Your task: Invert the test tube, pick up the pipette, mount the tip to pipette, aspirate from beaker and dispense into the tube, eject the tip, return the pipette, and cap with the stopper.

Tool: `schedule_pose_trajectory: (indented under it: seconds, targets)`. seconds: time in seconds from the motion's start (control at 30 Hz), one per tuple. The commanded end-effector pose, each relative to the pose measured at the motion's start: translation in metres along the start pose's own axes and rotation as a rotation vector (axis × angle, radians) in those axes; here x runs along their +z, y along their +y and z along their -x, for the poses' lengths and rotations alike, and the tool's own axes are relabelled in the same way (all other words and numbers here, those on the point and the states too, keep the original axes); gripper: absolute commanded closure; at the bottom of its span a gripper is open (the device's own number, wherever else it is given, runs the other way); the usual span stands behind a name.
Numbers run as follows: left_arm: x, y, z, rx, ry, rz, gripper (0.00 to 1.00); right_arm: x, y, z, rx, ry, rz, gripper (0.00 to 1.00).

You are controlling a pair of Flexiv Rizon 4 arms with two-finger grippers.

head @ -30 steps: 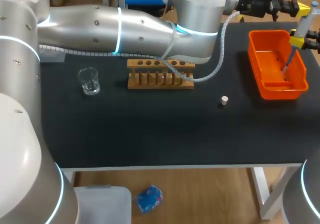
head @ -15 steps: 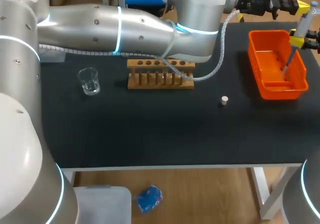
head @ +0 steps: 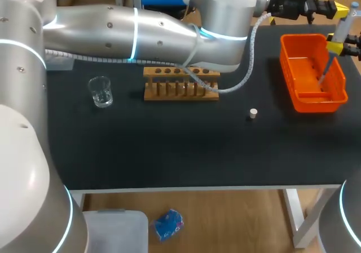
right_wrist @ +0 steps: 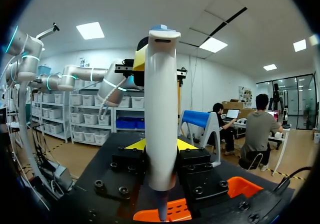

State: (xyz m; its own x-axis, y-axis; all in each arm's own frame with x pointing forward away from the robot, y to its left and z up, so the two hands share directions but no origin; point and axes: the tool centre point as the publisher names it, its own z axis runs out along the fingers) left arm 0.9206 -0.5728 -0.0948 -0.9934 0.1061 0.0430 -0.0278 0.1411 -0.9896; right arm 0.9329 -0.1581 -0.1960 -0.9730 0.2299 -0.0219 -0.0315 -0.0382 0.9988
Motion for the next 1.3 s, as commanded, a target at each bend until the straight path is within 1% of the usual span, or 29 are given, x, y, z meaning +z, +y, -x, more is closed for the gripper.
schedule_pose_trajectory:
  seconds: [0.03, 0.47, 0.63, 0.77, 0.87, 0.97, 1.1, 1.13, 1.17, 1.2, 1.27, 1.3]
  targets:
    - [0.003, 0.005, 0.001, -0.007, 0.001, 0.006, 1.0, -0.001, 0.002, 0.001, -0.001, 0.004, 0.001, 1.0]
    - [0.003, 0.015, 0.001, -0.03, -0.002, 0.017, 1.0, -0.001, 0.002, 0.001, -0.001, 0.004, 0.001, 1.0]
    - [0.003, 0.015, 0.001, -0.032, -0.003, 0.013, 1.0, -0.001, 0.002, 0.001, -0.001, 0.004, 0.001, 1.0]
    - [0.0, 0.011, 0.0, -0.017, -0.014, -0.011, 1.0, -0.001, 0.002, 0.001, -0.001, 0.004, 0.001, 1.0]
    - [-0.002, 0.003, 0.0, 0.005, -0.022, -0.032, 1.0, -0.001, 0.002, 0.001, -0.001, 0.004, 0.001, 1.0]
    - [-0.004, -0.007, 0.002, 0.029, -0.03, -0.037, 1.0, -0.001, 0.002, 0.001, -0.001, 0.004, 0.001, 1.0]
    - [-0.007, -0.017, 0.004, 0.047, -0.033, -0.02, 1.0, -0.001, 0.002, 0.001, -0.001, 0.004, 0.001, 1.0]
    - [-0.008, -0.019, 0.004, 0.05, -0.034, -0.015, 0.77, -0.001, 0.002, 0.001, -0.001, 0.004, 0.001, 1.0]
    - [-0.01, -0.021, 0.003, 0.051, -0.035, -0.014, 0.44, -0.001, 0.002, 0.001, -0.001, 0.004, 0.001, 1.0]
    - [-0.012, -0.022, 0.003, 0.053, -0.035, -0.014, 0.0, -0.001, 0.002, 0.001, -0.001, 0.004, 0.001, 1.0]
    - [-0.017, -0.023, 0.002, 0.055, -0.033, -0.009, 0.0, -0.001, 0.002, 0.001, -0.001, 0.004, 0.001, 1.0]
    - [-0.02, -0.024, 0.001, 0.053, -0.018, -0.009, 0.0, -0.001, 0.002, 0.001, -0.001, 0.004, 0.001, 1.0]
